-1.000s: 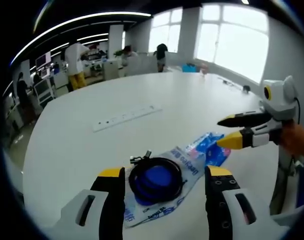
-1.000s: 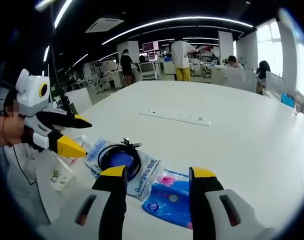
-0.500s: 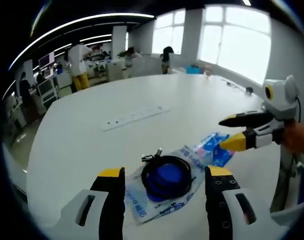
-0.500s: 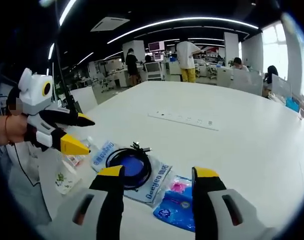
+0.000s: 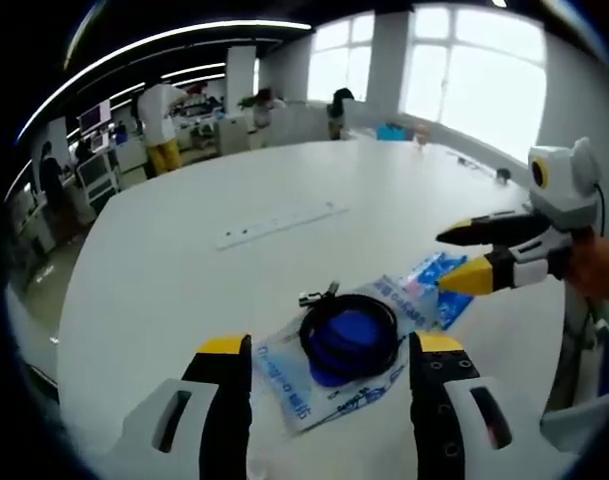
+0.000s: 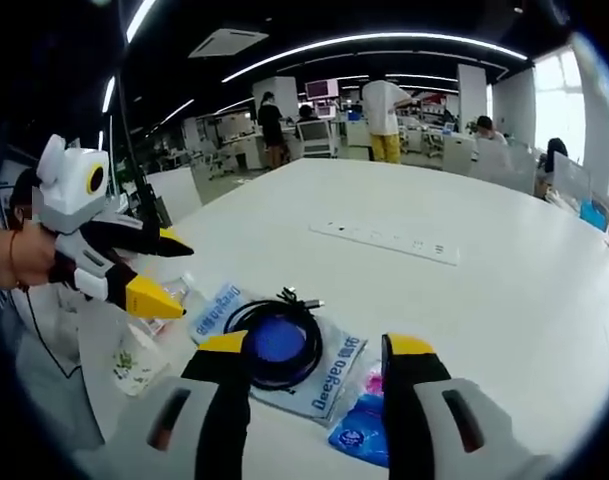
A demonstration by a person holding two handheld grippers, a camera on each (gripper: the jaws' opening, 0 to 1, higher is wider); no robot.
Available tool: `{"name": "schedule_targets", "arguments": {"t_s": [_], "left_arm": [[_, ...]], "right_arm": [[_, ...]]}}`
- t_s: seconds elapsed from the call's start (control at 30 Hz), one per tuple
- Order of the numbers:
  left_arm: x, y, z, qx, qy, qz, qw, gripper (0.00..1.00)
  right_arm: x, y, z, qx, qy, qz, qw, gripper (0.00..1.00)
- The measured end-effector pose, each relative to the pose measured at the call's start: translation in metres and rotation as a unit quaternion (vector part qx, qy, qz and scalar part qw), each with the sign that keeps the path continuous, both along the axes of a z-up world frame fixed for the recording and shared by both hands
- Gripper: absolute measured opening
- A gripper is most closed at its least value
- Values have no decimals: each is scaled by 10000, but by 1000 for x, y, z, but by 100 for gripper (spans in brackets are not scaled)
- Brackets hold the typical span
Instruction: Arrange the tabletop items into an orderly group along one side of the table until the central work area is clear of visible clutter.
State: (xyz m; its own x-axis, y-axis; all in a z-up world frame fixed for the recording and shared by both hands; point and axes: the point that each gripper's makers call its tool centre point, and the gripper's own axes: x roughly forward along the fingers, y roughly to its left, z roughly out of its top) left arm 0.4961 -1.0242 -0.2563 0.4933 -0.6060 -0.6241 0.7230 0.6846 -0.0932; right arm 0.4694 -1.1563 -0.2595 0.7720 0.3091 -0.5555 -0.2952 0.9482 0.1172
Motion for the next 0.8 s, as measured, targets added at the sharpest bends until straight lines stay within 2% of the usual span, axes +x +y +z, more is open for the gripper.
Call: {"name": "schedule_targets", "arguments": {"t_s": [0.4, 0.8], "left_arm": [[8, 5, -19, 55, 195, -13, 9998, 57], [15, 2, -40, 63, 419, -30, 9991, 53]], "right_arm": [[12, 18, -21, -31, 218, 111, 9997, 47], [22, 24, -43, -33, 426, 131, 9990, 45]]}}
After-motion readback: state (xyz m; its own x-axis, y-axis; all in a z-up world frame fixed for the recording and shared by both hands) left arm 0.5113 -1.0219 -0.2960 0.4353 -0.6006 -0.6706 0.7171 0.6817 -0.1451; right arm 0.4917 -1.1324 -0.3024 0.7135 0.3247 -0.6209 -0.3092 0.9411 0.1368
